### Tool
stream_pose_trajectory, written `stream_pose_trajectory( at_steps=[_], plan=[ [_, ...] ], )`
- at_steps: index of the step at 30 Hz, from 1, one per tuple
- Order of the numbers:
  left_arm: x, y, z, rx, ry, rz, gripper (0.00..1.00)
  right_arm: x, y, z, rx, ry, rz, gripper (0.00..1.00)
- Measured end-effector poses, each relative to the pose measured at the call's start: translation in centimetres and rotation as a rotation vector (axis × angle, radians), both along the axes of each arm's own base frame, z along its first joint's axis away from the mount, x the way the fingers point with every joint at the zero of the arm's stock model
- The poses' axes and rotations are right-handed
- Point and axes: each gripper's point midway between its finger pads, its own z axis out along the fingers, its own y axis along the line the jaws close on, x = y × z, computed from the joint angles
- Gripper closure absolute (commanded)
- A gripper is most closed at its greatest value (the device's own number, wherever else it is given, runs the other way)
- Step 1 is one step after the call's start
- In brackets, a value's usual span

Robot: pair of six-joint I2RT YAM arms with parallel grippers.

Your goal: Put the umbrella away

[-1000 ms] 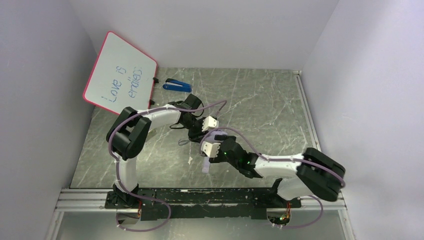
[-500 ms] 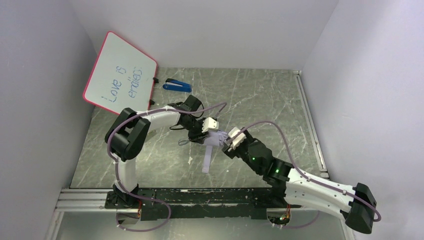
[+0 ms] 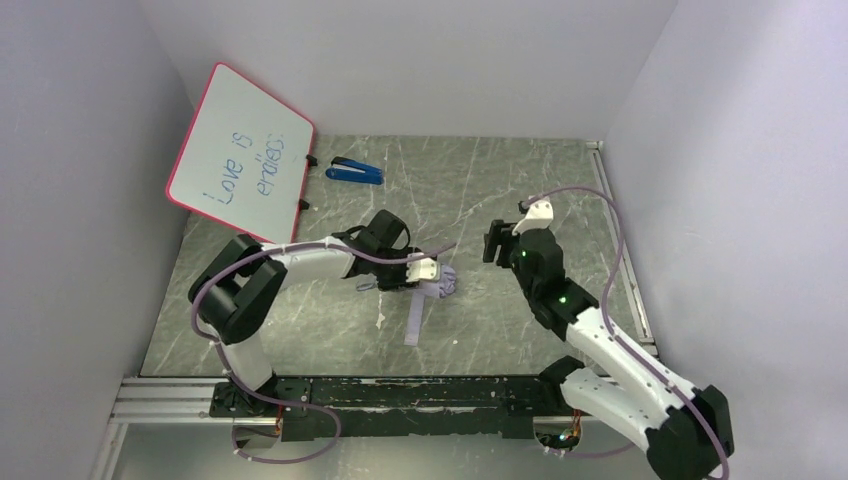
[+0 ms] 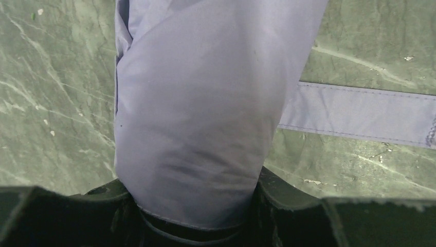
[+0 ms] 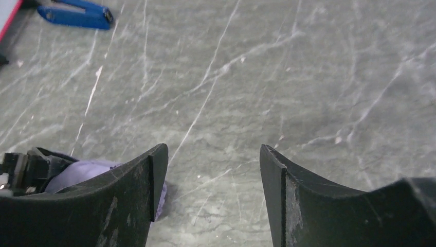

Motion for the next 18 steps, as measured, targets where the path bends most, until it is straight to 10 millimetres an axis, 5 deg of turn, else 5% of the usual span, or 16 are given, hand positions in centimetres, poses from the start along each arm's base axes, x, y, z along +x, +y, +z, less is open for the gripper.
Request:
stream_pose_trajectory(
  at_steps=[5, 11, 18],
  plan=[
    [0.1, 0.2, 0.2, 0.009, -0.105, 0.015, 0.95, 1.2, 1.3, -2.6, 0.047, 0.136, 0.091, 0.29],
    [1.1, 0.1, 0.6, 0.011, -0.284, 0.043, 0.95, 1.5, 4.9, -3.0, 0.084, 0.211, 0.263, 0.29],
    [1.9, 0.1, 1.0, 0.012, -0.492, 0.075, 0.95, 1.4, 6.7, -4.4, 0.065, 0.276, 0.372, 0.28]
  ],
)
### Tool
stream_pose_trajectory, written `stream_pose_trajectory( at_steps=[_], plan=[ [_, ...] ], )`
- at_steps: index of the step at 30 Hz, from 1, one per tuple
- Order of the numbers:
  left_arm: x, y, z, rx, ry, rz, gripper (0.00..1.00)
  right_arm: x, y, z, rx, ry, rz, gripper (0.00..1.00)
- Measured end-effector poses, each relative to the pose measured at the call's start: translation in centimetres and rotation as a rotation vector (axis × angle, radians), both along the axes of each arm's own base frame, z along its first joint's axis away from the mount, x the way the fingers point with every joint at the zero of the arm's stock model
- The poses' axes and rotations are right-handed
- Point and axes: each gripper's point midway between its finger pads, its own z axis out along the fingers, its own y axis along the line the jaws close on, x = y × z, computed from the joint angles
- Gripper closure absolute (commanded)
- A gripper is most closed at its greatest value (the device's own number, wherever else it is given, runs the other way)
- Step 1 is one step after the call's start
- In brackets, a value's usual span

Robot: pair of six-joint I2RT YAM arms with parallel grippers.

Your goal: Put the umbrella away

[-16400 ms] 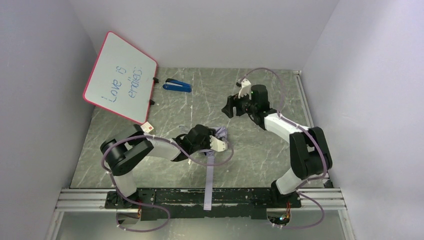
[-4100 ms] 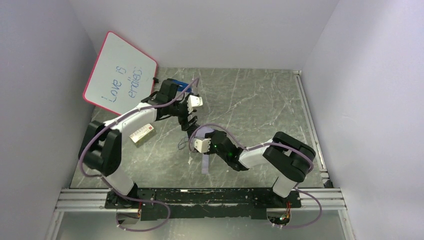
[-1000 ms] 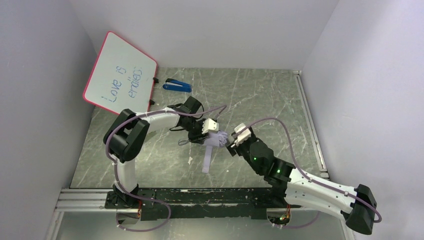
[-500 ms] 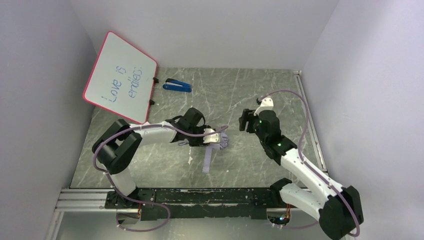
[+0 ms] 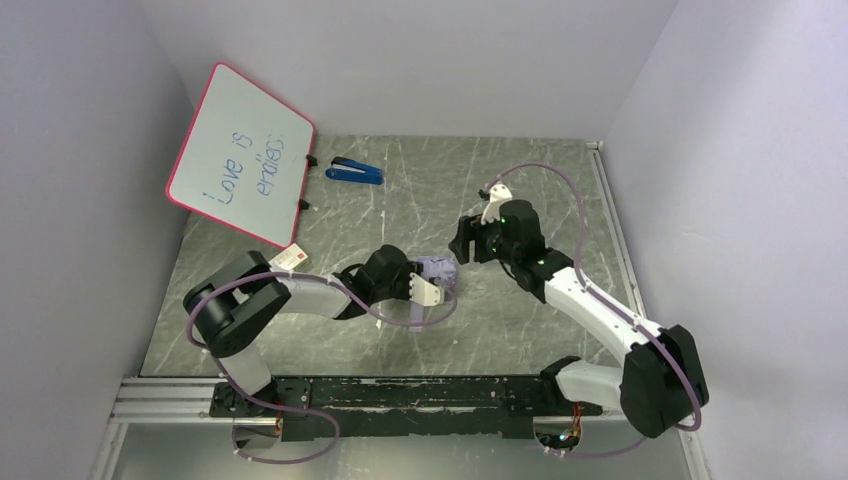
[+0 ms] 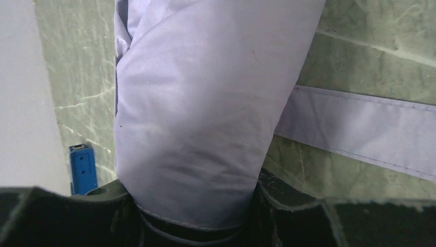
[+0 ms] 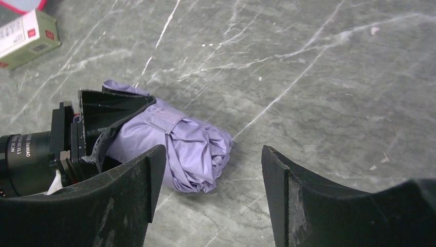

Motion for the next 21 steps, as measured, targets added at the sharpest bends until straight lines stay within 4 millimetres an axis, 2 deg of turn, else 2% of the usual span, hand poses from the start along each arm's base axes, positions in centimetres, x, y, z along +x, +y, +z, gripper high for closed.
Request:
stream_pose_trajectory(
  at_steps=[6, 15, 21],
  plan=[
    [0.1, 0.0, 0.1, 0.011, -0.133, 0.012, 0.95, -0.2, 2.0, -1.0, -0.047, 0.045, 0.179, 0.22],
    [-0.3, 0.1, 0.1, 0.033, -0.317, 0.043, 0.95, -2.1, 5.6, -2.3, -0.053, 0.002, 0.568, 0.20],
    [-0.6, 0.0, 0.3, 0.028, -0.372, 0.054, 0.95, -2.4, 6.2, -4.3, -0.159, -0.097, 0.815, 0.18]
  ],
)
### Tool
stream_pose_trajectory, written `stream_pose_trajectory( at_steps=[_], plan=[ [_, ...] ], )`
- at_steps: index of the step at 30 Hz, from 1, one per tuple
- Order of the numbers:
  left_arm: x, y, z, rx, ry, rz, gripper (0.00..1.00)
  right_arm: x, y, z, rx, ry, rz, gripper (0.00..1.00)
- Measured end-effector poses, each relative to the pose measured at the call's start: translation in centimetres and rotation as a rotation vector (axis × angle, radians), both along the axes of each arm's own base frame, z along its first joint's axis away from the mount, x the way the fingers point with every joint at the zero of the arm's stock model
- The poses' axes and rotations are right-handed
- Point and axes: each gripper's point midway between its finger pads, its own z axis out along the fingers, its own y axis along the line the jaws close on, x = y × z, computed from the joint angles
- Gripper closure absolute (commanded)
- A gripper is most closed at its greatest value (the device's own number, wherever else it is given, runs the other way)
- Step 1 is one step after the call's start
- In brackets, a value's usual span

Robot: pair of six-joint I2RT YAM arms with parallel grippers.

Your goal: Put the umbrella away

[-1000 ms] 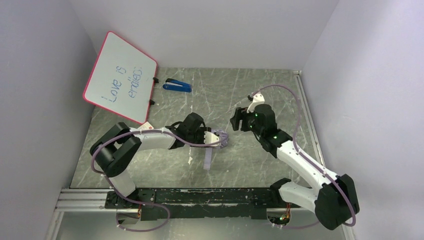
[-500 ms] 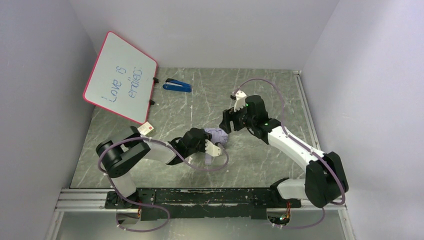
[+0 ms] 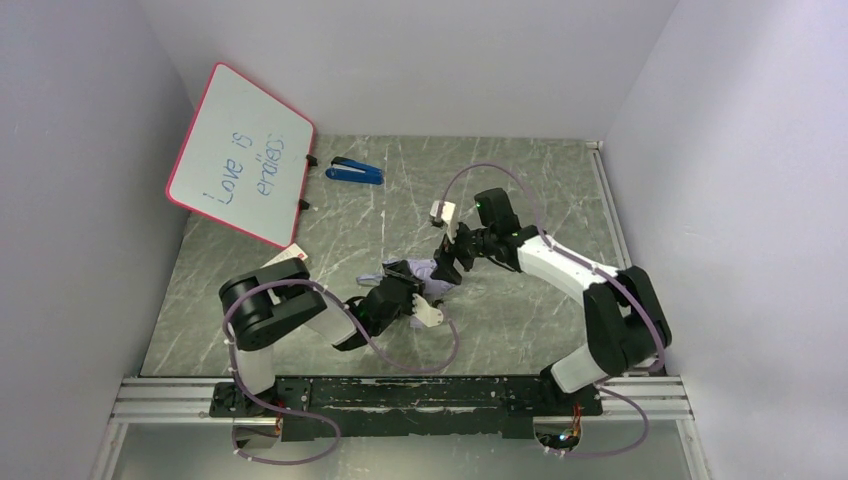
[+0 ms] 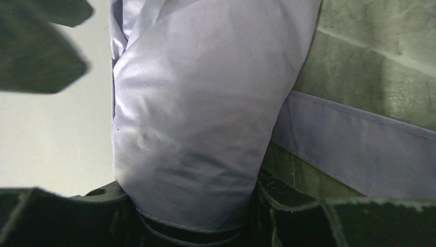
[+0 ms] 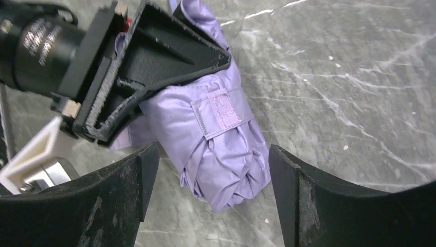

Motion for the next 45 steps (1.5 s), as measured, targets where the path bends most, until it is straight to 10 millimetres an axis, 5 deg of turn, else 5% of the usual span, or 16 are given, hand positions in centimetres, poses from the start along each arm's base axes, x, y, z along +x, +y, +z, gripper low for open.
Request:
stream_pose_trajectory(
  at_steps=[7, 27, 38, 45],
  plan=[
    [-0.2, 0.0, 0.0, 0.003, -0.038, 0.007, 0.95, -0.6, 0.0, -2.5, -0.068, -0.003, 0.191, 0.18],
    [-0.7, 0.2, 0.0, 0.023, -0.080, 0.002, 0.95, -0.3, 0.7, -7.3, -0.225, -0.055, 0.296, 0.20],
    [-0.7, 0.2, 0.0, 0.030, -0.084, 0.002, 0.95, -0.1, 0.9, -8.3, -0.256, -0.053, 0.317, 0.64],
    [-0.8, 0.5, 0.2, 0.027, -0.074, 0.013, 0.51, -0.2, 1.1, -8.3, -0.246, -0.057, 0.305, 0.69]
  ],
)
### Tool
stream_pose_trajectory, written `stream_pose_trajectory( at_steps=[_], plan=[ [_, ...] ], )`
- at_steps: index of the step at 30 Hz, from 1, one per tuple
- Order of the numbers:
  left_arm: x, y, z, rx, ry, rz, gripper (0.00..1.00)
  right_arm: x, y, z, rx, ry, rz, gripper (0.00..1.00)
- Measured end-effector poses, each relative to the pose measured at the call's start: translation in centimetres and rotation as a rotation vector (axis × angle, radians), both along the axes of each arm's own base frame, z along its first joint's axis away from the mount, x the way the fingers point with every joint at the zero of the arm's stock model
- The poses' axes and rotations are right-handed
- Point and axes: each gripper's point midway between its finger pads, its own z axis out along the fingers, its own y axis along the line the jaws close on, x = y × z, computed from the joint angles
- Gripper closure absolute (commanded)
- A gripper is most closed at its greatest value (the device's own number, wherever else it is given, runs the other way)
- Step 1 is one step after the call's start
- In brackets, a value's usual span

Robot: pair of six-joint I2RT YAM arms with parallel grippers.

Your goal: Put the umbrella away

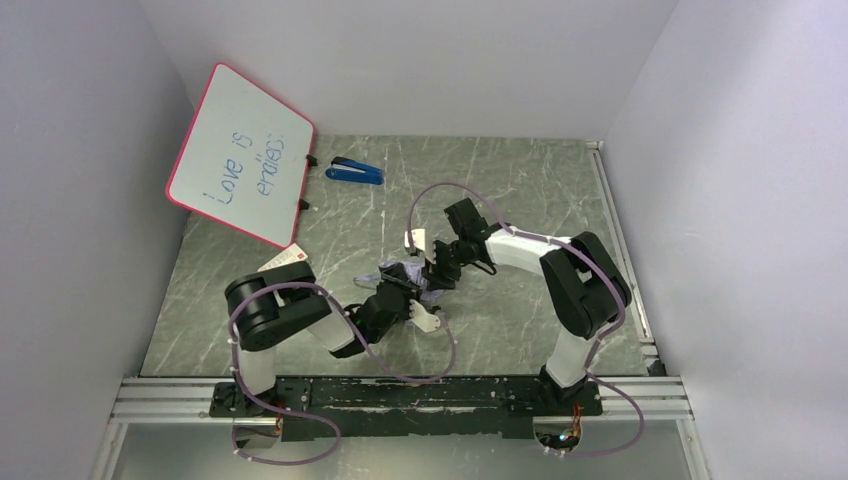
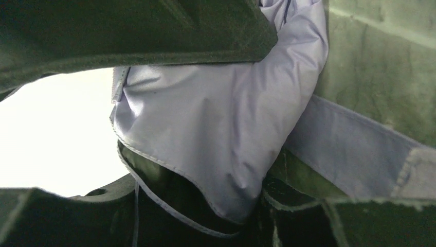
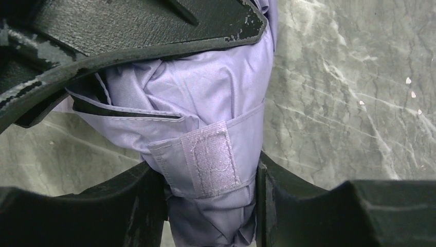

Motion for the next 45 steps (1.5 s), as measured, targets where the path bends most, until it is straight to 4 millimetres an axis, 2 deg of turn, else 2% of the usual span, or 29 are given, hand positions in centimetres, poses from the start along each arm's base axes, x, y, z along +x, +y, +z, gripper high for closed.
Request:
stream_pose_trajectory(
  at_steps=[2, 3, 4, 5, 8, 12, 17, 22, 24, 29, 31, 34, 37, 45],
  plan=[
    [-0.2, 0.3, 0.1, 0.000, 0.004, 0.001, 0.40, -0.1, 0.1, 0.0, 0.008, -0.010, -0.001, 0.69],
    [-0.3, 0.4, 0.2, 0.001, 0.006, 0.001, 0.23, -0.2, 0.2, 0.0, 0.013, -0.019, 0.000, 0.71],
    [-0.3, 0.6, 0.4, 0.002, 0.008, 0.003, 0.12, -0.2, 0.3, 0.0, 0.014, -0.027, -0.004, 0.71],
    [-0.4, 0.8, 1.0, -0.004, 0.002, 0.010, 0.06, -0.2, 0.2, 0.0, 0.014, -0.031, -0.013, 0.71],
    [-0.8, 0.9, 2.6, -0.050, 0.035, 0.016, 0.06, -0.1, 0.2, 0.1, 0.013, -0.044, -0.030, 0.72],
    [-2.3, 1.0, 3.6, -0.099, 0.143, -0.017, 0.07, -0.1, 0.3, 0.1, 0.009, -0.058, -0.044, 0.74],
    [-4.0, 1.2, 6.0, -0.204, 0.232, -0.044, 0.06, 0.0, 0.3, 0.0, 0.002, -0.067, -0.056, 0.74],
    [-4.7, 2.8, 9.0, -0.341, 0.273, -0.028, 0.05, -0.1, 0.3, 0.0, -0.008, -0.086, -0.065, 0.74],
    [-3.8, 4.0, 10.7, -0.433, 0.283, 0.005, 0.05, -0.1, 0.3, 0.0, -0.012, -0.102, -0.070, 0.73],
    [0.0, 8.3, 14.1, -0.669, 0.269, 0.135, 0.03, -0.2, 0.4, 0.1, -0.026, -0.155, -0.091, 0.72],
    [1.4, 9.7, 14.3, -0.729, 0.275, 0.184, 0.03, -0.3, 0.5, 0.1, -0.033, -0.182, -0.099, 0.72],
    [3.3, 10.9, 13.5, -0.772, 0.326, 0.237, 0.03, -0.4, 0.5, 0.3, -0.047, -0.235, -0.113, 0.73],
    [4.9, 10.8, 13.0, -0.780, 0.377, 0.241, 0.03, -0.5, 0.5, 0.4, -0.063, -0.303, -0.128, 0.73],
    [8.3, 8.3, 13.2, -0.777, 0.561, 0.098, 0.03, -0.6, 0.5, 0.8, -0.092, -0.465, -0.161, 0.73]
  ],
)
